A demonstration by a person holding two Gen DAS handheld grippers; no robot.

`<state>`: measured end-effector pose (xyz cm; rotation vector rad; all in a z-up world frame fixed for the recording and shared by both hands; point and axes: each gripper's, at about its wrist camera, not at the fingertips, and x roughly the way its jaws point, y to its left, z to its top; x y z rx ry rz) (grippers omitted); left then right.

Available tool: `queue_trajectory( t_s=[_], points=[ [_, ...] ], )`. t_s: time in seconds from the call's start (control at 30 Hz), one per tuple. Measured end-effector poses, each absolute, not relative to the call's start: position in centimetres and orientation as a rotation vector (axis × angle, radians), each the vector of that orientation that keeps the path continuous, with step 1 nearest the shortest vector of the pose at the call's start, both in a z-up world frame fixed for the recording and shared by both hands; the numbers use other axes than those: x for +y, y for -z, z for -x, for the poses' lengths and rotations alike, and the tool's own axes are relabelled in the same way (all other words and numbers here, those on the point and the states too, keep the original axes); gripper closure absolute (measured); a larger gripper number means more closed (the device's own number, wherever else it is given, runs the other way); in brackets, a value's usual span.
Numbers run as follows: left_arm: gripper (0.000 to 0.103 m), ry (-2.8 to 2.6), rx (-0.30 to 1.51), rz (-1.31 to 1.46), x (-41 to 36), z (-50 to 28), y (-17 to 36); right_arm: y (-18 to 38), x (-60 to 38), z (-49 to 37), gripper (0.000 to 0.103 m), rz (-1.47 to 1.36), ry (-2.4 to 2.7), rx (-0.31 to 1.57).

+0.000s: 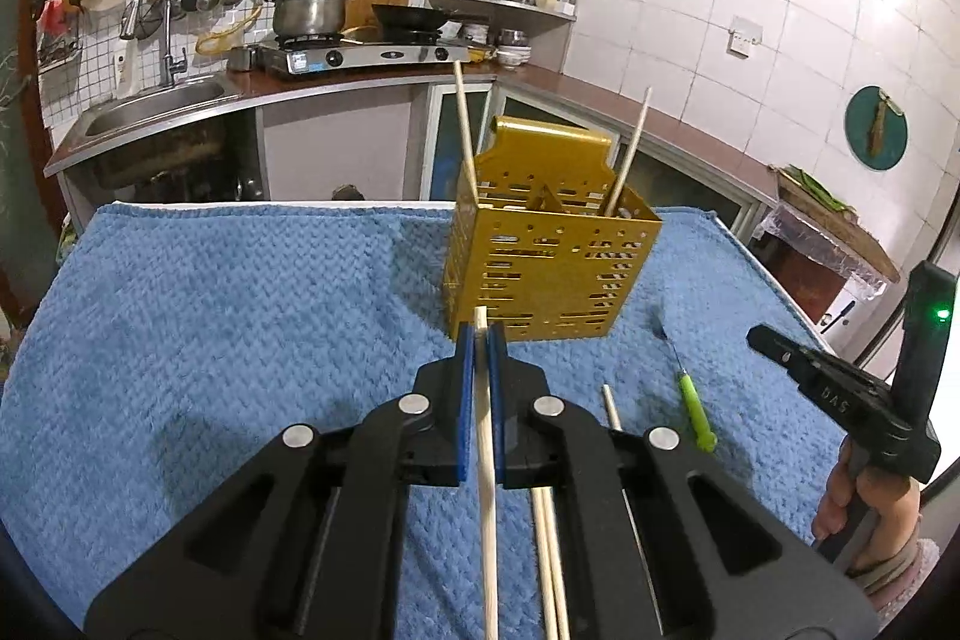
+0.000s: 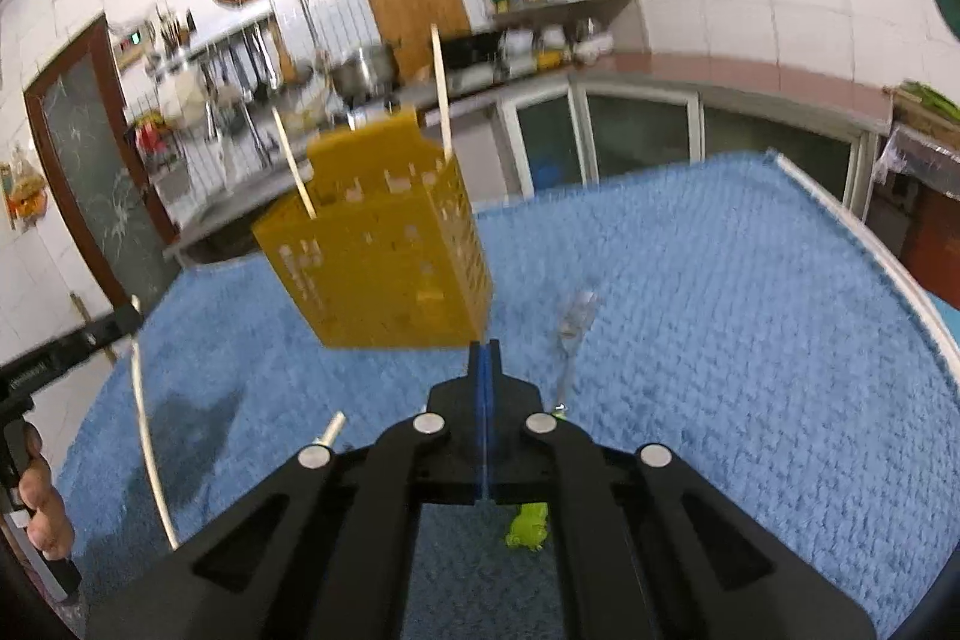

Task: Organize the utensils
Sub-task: 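Lift the chopstick and fork and carry both over the yellow holder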

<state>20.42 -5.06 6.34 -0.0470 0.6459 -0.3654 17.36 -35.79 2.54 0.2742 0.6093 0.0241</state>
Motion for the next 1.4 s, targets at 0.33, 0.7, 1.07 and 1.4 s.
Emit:
queue_trajectory(
  t_s=[0.33, 0.7, 1.07, 1.4],
  points=[
    [0.100, 0.346, 0.701, 0.040, -5.2, -23.8, -4.6, 2.4, -38.0, -24.7, 0.099, -0.246, 0.056, 0.837],
    [0.100, 0.346, 0.753, 0.036, -5.2, -26.8, -3.0, 3.8, -37.4, -28.1, 0.081, -0.218, 0.075, 0.942],
    [0.100, 0.346, 0.769, 0.042, -5.1, -27.4, -2.4, 4.3, -36.3, -29.6, 0.090, -0.123, 0.112, 1.049],
    [0.100, 0.351, 0.758, 0.038, -5.5, -27.0, -3.1, 2.8, -37.3, -30.0, 0.098, -0.158, 0.117, 1.067]
  ],
)
